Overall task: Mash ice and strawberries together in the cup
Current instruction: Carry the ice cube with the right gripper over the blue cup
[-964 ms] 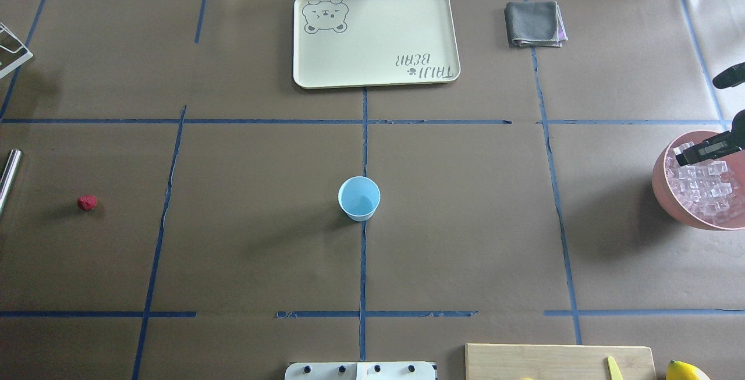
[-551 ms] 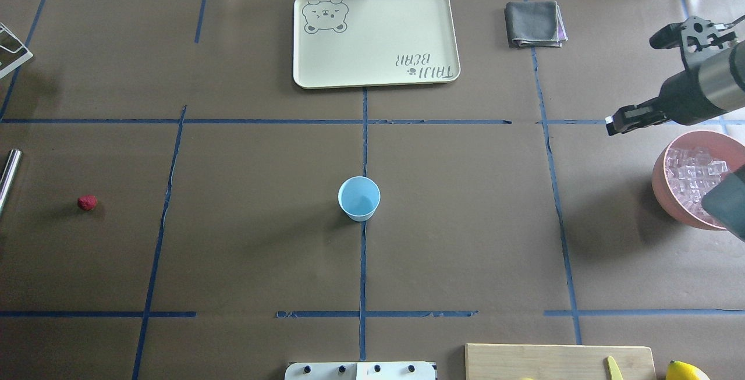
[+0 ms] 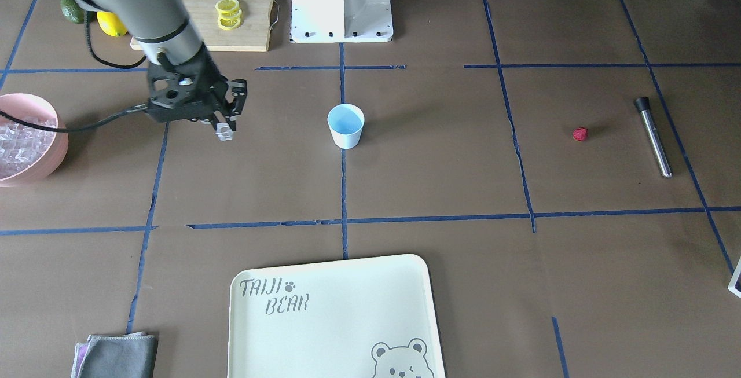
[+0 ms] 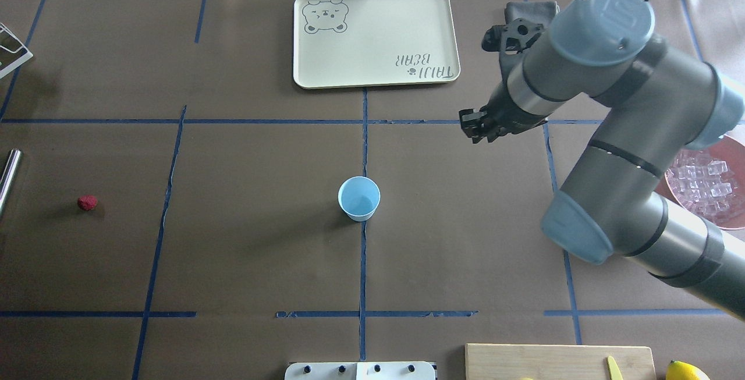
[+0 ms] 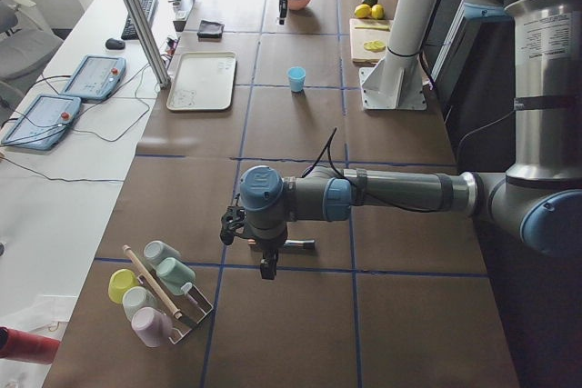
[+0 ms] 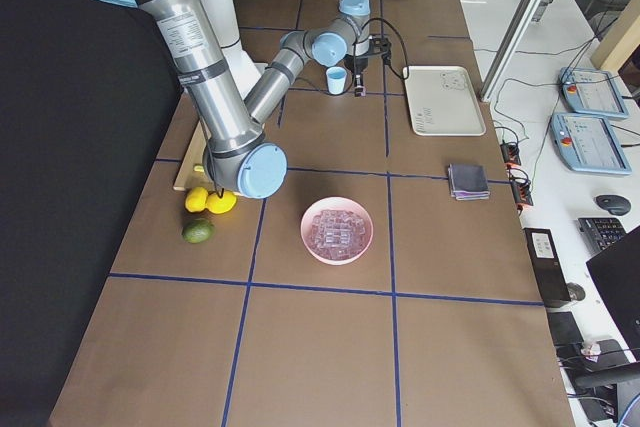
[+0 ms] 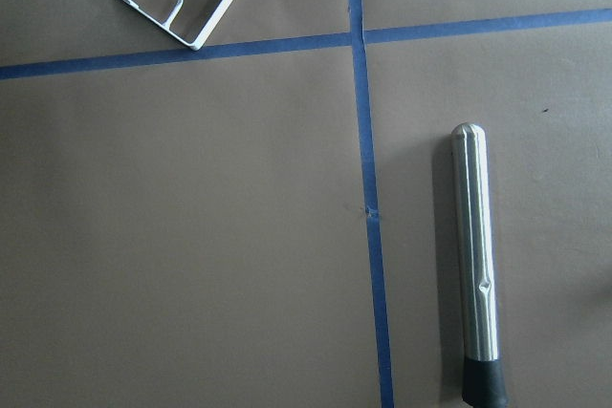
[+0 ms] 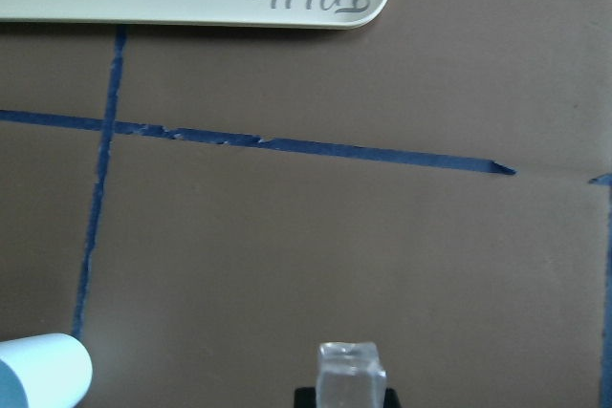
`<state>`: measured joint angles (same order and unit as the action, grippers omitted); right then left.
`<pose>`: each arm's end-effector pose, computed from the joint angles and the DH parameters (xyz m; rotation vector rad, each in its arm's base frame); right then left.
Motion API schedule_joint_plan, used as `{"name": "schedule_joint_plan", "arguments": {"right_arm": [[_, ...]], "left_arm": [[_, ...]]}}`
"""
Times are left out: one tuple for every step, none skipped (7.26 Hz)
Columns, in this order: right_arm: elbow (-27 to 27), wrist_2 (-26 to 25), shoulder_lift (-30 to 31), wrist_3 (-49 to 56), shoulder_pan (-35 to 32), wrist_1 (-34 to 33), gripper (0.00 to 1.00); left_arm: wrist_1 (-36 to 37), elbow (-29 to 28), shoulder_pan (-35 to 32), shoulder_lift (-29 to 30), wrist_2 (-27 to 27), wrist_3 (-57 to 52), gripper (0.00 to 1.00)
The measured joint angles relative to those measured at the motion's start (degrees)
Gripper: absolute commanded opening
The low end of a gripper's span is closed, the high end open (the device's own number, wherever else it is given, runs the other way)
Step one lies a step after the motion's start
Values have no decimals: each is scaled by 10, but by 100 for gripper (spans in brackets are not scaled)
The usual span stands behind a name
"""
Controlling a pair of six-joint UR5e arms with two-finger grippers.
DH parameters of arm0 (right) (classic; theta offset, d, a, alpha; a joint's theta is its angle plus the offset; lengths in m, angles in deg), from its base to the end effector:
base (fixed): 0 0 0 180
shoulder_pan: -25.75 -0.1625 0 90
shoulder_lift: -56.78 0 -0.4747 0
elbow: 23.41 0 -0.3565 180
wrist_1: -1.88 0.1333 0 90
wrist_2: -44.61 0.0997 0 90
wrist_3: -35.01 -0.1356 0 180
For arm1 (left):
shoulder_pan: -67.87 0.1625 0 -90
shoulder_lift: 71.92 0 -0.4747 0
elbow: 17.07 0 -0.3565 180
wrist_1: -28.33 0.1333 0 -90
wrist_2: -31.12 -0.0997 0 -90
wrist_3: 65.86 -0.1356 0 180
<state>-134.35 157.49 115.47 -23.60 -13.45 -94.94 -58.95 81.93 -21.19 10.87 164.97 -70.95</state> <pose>-0.4326 -0.4568 0.3028 0.1432 -0.8559 -0.0306 -0.0329 -0.3954 0.7217 0.0123 0.7657 0.0938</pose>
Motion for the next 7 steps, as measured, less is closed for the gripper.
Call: {"name": "schedule_joint_plan", "arguments": {"right_arm": [[15,-30,-39,-47,39,-10,0],[33,-61,-78,-88,75,-23,0],[57,-86,-117,-117,104,-39,0],[89,-106,-152,-137,126,-51,0],[122,-119,-180,-148,139,-56,0],[149,-125,-195,-152,147,-57,0],[162,-129,-198,-153,152,-57,3]], "left_arm": [[0,0,0,0,2,0,100],[0,0,0,0,8,0,100],[0,0,0,0,12,0,100],[0,0,0,0,15,0,100],[0,0,0,0,15,0,100],[1,-1,0,0,16,0,100],[1,-1,0,0,16,0,100]]}}
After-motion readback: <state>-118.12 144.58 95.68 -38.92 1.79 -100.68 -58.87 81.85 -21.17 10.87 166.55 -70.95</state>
